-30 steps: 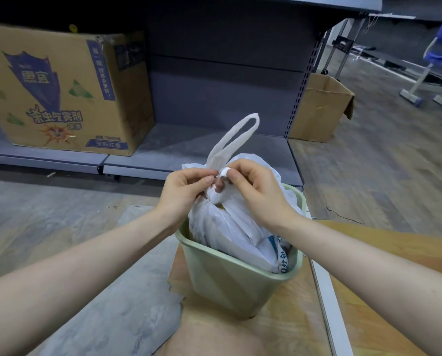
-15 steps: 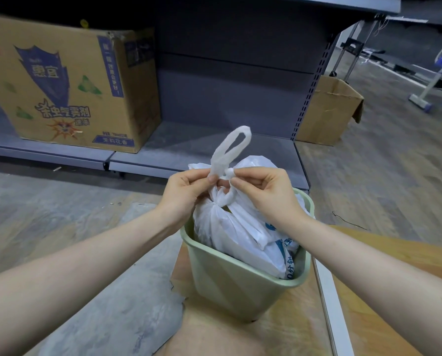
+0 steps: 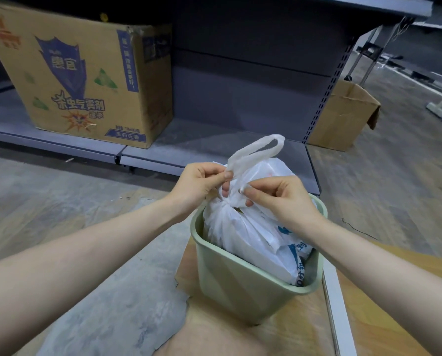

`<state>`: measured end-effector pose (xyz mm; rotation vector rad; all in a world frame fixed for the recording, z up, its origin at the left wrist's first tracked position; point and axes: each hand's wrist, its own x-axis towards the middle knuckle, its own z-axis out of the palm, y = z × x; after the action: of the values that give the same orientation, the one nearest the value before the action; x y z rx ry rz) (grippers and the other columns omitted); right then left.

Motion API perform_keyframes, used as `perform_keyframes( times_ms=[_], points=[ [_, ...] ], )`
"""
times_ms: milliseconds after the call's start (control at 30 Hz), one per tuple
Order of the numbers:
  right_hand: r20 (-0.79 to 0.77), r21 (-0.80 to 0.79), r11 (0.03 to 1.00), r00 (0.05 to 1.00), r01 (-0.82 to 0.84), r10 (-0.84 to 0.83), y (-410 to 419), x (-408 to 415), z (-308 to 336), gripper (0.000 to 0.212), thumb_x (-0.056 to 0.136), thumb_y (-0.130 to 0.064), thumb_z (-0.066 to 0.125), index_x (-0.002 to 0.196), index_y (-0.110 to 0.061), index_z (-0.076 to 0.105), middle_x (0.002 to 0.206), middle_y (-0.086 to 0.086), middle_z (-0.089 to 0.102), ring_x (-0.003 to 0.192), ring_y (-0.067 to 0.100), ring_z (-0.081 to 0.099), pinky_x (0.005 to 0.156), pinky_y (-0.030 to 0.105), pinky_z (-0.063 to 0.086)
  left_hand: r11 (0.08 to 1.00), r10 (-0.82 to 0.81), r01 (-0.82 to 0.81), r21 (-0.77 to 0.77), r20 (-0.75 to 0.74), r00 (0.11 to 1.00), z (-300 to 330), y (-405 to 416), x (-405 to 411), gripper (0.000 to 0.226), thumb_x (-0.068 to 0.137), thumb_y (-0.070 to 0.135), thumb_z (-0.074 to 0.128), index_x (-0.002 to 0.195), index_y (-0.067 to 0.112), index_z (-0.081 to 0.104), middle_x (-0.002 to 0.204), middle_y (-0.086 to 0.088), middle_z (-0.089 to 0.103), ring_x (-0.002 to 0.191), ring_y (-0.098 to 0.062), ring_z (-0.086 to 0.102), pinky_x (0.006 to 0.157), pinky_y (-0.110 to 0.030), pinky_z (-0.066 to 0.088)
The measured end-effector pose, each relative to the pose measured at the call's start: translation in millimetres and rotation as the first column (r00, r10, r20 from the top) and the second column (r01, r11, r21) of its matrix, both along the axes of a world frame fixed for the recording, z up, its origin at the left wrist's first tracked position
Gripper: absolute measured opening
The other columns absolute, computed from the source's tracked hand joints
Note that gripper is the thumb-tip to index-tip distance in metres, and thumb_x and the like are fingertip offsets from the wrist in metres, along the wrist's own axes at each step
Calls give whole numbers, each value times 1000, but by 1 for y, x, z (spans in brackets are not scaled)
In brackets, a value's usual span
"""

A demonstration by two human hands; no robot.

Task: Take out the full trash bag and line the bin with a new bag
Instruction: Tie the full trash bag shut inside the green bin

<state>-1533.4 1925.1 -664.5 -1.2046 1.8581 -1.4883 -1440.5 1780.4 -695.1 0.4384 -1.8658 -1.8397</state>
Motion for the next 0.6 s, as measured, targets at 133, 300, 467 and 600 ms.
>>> perform_keyframes(
  times_ms=[133, 300, 467, 600],
  points=[
    [-40, 57, 998, 999, -12, 14, 6, 2, -5, 27, 85, -3, 65, 64, -19, 70, 47, -11, 61, 53, -4, 53, 61, 5, 42, 991, -101, 97, 89, 37, 994, 0, -4, -2, 21, 94, 10, 51, 76, 2, 59, 51, 5, 49, 48, -8, 44, 54, -15, 40],
    [-93, 103, 995, 996, 2, 8, 10, 5, -3, 22, 84, 0, 65, 66, -11, 73, 46, -12, 60, 52, -3, 55, 63, 6, 45, 975, -148, 136, 175, 57, 987, 4, -5, -4, 23, 98, 9, 43, 83, 4, 60, 48, 7, 42, 45, -8, 37, 46, -16, 34],
    [-161, 145, 989, 986, -6, 30, 20, 12, -3, 36, 84, 0, 65, 58, -25, 68, 51, -12, 62, 58, -7, 56, 65, 4, 43, 983, -144, 137, 126, 49, 988, 2, -7, -3, 16, 97, 6, 44, 95, -3, 57, 49, 4, 41, 44, -10, 39, 47, -17, 37],
    [-162, 149, 989, 986, -8, 33, 31, 11, -5, 28, 84, 2, 65, 64, -15, 73, 49, -16, 63, 57, -10, 56, 62, 2, 41, 981, -176, 170, 93, 57, 983, 2, -4, -3, 19, 96, 6, 47, 81, 0, 58, 52, 2, 40, 46, -11, 40, 49, -18, 39]
  ],
)
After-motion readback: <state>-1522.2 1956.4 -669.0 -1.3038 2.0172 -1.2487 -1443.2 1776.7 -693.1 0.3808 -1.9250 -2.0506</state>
